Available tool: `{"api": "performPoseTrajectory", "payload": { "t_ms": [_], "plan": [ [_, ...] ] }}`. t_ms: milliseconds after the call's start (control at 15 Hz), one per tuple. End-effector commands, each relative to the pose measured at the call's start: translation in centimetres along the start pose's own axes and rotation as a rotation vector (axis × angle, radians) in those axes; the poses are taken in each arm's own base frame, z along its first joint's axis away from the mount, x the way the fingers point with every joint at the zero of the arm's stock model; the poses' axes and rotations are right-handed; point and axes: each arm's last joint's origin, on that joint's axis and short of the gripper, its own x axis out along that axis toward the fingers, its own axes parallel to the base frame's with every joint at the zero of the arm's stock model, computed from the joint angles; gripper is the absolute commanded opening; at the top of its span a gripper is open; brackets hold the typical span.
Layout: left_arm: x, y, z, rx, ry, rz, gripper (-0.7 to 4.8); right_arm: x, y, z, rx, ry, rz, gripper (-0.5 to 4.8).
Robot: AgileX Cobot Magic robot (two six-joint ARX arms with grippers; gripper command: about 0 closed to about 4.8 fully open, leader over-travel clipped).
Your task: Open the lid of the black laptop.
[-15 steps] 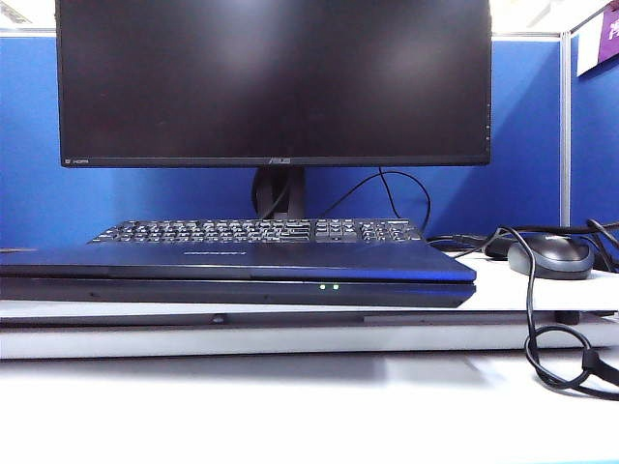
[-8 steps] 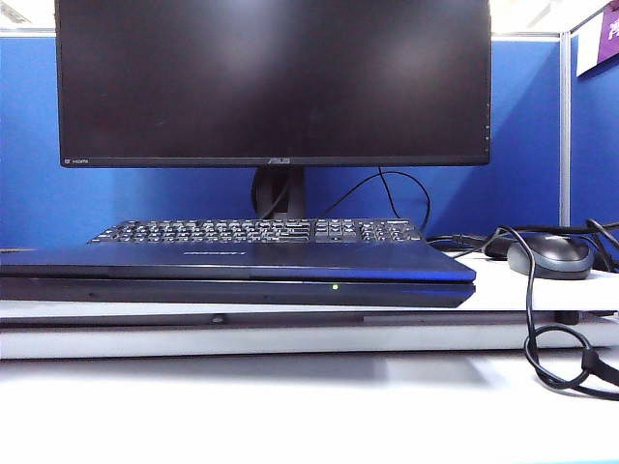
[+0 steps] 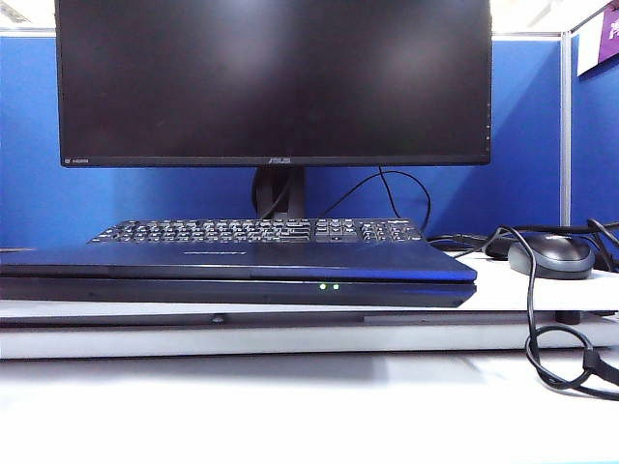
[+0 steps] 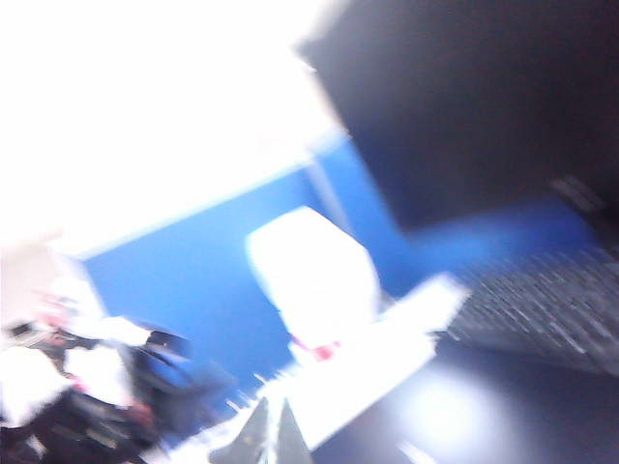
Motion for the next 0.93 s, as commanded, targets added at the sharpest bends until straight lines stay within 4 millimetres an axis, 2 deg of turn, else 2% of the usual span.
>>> {"api": "performPoseTrajectory", "payload": {
  "t_ms": [67, 200, 333, 466, 599, 798, 931],
  "plan": [
    [0.0, -0.1, -0.1, -0.016, 0.043, -0.038, -0.03, 0.9, 3.0, 3.1, -0.015, -0.008, 0.12, -0.01],
    [0.0, 0.2, -0.5, -0.033, 0.069, -0.014, -0.03, 2.5, 4.0, 4.9, 0.042, 0.147, 0.212, -0.01],
    [-0.1, 0.8, -1.0, -0.051, 0.097, 0.053, -0.03, 4.2, 3.7, 5.8, 0.085, 0.254, 0.225, -0.01],
    [-0.1, 1.0, -1.2, -0.055, 0.102, 0.08, -0.03, 5.2, 1.9, 5.0, 0.145, 0.311, 0.112, -0.01],
    [-0.1, 1.0, -1.2, -0.054, 0.102, 0.081, -0.03, 5.5, -0.3, 3.2, 0.209, 0.409, -0.075, -0.01],
    [-0.2, 1.6, -1.6, -0.092, 0.101, 0.174, -0.03, 5.1, -1.6, 1.7, 0.2, 0.492, -0.267, 0.0],
    [-0.3, 1.7, -1.8, -0.109, 0.117, 0.187, -0.03, 5.3, -1.6, 0.9, 0.182, 0.543, -0.29, -0.01]
  ]
}}
